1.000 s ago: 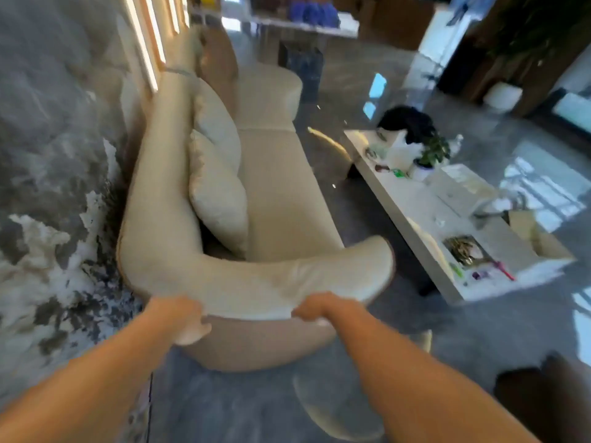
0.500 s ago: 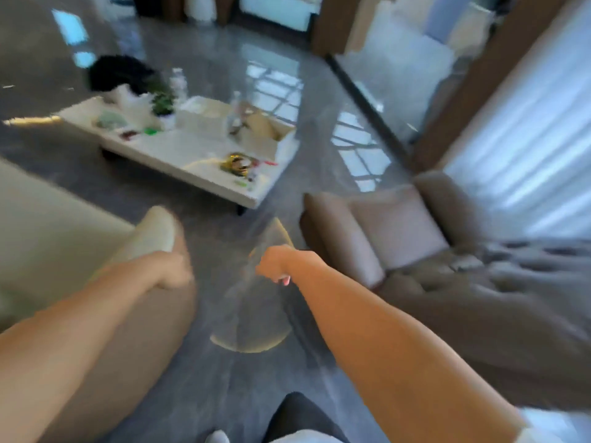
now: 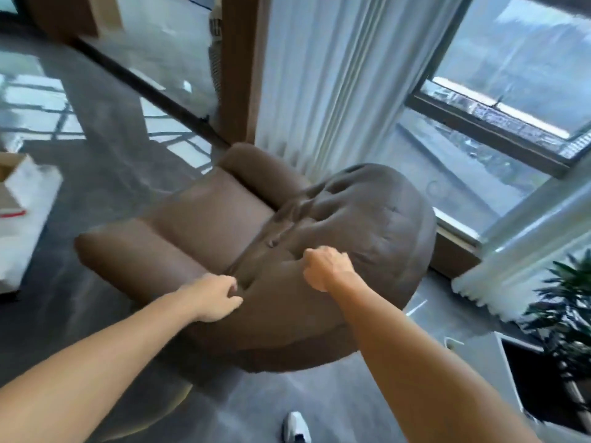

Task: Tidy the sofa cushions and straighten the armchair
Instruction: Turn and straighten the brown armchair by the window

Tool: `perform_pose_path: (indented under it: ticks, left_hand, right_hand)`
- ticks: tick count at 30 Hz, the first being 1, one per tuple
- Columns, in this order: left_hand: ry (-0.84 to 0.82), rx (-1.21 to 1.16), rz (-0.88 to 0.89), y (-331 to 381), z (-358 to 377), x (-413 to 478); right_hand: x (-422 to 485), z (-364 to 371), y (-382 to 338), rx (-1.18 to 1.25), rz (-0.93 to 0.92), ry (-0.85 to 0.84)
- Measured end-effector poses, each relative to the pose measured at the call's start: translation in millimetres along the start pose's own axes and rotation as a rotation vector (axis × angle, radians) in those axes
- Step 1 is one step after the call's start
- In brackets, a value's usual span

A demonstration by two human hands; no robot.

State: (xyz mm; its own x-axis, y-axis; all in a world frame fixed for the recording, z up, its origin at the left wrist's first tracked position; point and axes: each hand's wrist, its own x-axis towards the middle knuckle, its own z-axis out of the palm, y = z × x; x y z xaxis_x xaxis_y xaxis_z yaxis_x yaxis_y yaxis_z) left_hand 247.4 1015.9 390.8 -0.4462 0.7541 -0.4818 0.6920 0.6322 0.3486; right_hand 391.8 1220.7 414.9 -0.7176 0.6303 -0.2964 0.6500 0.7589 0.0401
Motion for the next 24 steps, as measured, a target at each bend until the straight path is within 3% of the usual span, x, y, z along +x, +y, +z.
perform_pose_path:
  ticks: [2, 4, 10, 15, 24]
  left_hand:
    - [0.095, -0.071, 0.06, 67.5, 1.3, 53.1]
    - [0.176, -0.179, 0.082, 134.2, 1.7, 95.6]
    - [0.172, -0.199, 0.023, 280.0, 26.9, 163.5]
    - [0.159, -0.019, 0.026, 287.8, 49.7, 190.6]
    - [0.206, -0.003, 0.063, 262.8, 50.3, 177.3]
  right_hand:
    - [38.2, -23.3, 63.1, -0.04, -0.031, 0.129]
    - [70.9, -40.7, 122.7, -0.076, -0.014, 0.137]
    - [126.7, -37.0, 256.4, 0.063, 0.091, -0.097]
    - [132.4, -12.5, 263.1, 0.166, 0.036, -0.007]
    - [114.5, -21.9, 243.9, 0.165, 0.017, -0.013]
